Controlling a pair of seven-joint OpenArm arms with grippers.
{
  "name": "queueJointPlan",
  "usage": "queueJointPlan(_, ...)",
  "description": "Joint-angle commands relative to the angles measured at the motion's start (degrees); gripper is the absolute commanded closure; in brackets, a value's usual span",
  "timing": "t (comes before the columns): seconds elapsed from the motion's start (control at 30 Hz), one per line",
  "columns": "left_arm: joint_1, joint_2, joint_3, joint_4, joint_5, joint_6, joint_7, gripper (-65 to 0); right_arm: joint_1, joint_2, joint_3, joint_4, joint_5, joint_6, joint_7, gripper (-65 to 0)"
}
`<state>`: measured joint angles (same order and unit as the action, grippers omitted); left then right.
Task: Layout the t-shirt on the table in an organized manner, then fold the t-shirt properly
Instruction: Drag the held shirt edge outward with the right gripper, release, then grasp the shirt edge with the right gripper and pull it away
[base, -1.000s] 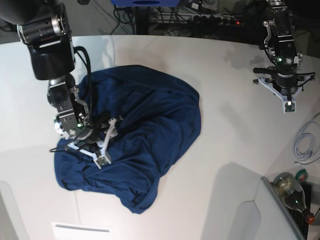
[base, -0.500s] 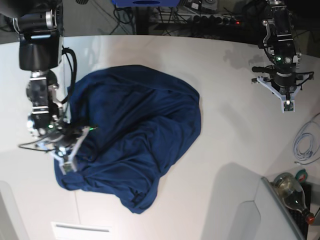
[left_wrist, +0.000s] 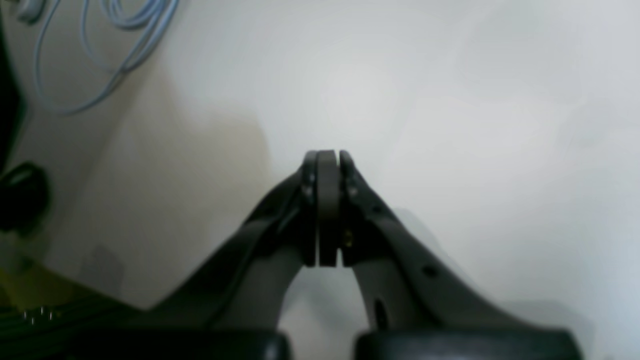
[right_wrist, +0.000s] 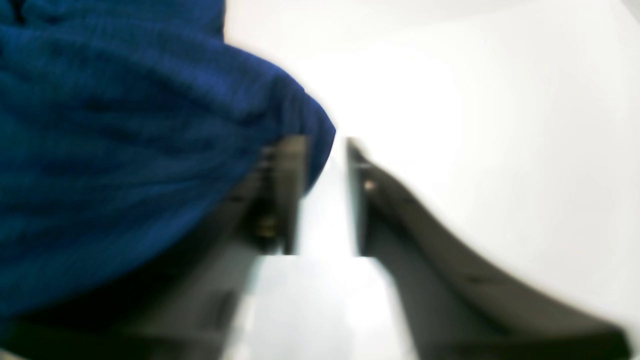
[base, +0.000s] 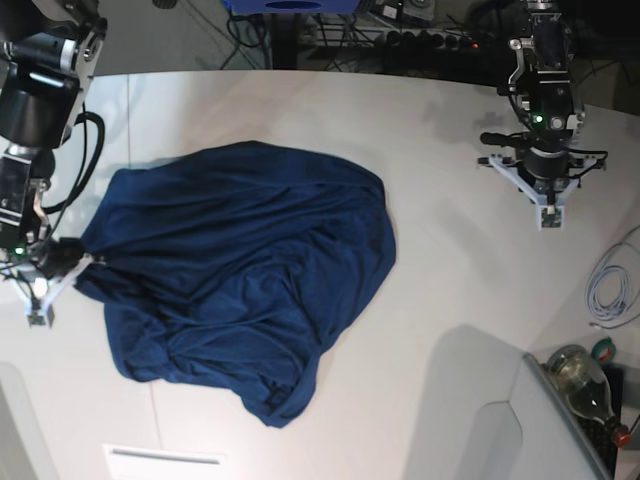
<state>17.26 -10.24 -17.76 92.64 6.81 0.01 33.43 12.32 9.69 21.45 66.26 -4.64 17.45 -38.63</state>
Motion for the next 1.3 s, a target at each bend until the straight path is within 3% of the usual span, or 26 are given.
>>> queueJointPlan(0.0,1.07,-1.23,-1.8,0.85,0.53,0.91,-1.03,0.0,-0.76,0.46,-0.22,4.64,0.29,0.35,-0.27,-25.8)
queueJointPlan(0.07,1.95,-2.11,-4.97,0.41,0.44,0.3,-1.12,0.0,-5.42,-0.51,-2.24,14.49,0.56,0.35,-0.97,-37.5)
queueJointPlan(0.1,2.22,-2.46,-6.46,0.24,0.44,-1.46,-1.21,0.0,-8.58,-1.83,-4.88,20.03,0.56,0.35,-0.97,-39.9)
queueJointPlan(0.2,2.92,-2.73,-12.61,-0.99,0.44,-8.23,-1.65,0.0,-16.32,-3.32,-17.28,32.77,0.38,0.35,-0.97,-40.2)
queueJointPlan(0.3,2.83,-2.55,-17.19,-1.08,0.44,-13.07,-2.88,0.0,-19.48,-3.32,-32.4,35.85,0.29,0.0,-0.97,-40.2)
queueJointPlan(0.4,2.83,-2.55,-19.12,-1.08,0.44,-14.56,-3.14,0.0,-19.13,-3.85,-45.5,32.86,0.29,-0.09,-0.97,-40.2)
queueJointPlan(0.5,3.1,-2.46,-19.12,-1.08,0.44,-14.56,-3.14,0.0,-16.93,-7.19,-52.27,27.06,0.29,-2.02,-0.97,-40.2)
queueJointPlan(0.63,3.45,-2.38,-19.12,-1.08,0.44,-14.56,-3.14,0.0,-13.42,-8.86,-57.54,19.06,0.29,-7.47,-0.88,-40.2)
queueJointPlan(0.73,3.54,-2.38,-19.21,-1.26,0.44,-14.56,-3.14,0.0,-12.62,-8.86,-61.23,17.21,0.29,-8.97,-0.88,-39.3)
queueJointPlan(0.9,3.18,-2.64,-19.21,-3.54,0.44,-14.56,-3.14,0.0,-12.62,-10.18,-61.76,13.61,0.38,-9.23,-0.88,-26.7)
queueJointPlan(1.03,3.01,-2.46,-19.21,-3.54,0.44,-14.56,-3.14,0.0,-12.45,-10.44,-61.67,10.0,0.38,-9.23,1.31,-23.1)
queueJointPlan(1.13,2.92,-2.46,-19.21,-3.54,0.44,-14.56,-3.14,0.0,-13.68,-10.26,-61.58,10.27,0.29,-9.32,2.19,-7.7)
queueJointPlan(1.17,2.92,-2.46,-19.21,-3.54,0.44,-14.56,-3.14,0.0,-13.77,-10.18,-61.23,10.27,0.29,-9.32,2.19,-5.6)
queueJointPlan(1.27,2.92,-2.46,-19.21,-3.54,0.44,-14.56,-3.14,0.0,-14.21,-10.18,-59.91,10.36,0.29,-9.32,2.19,-5.7)
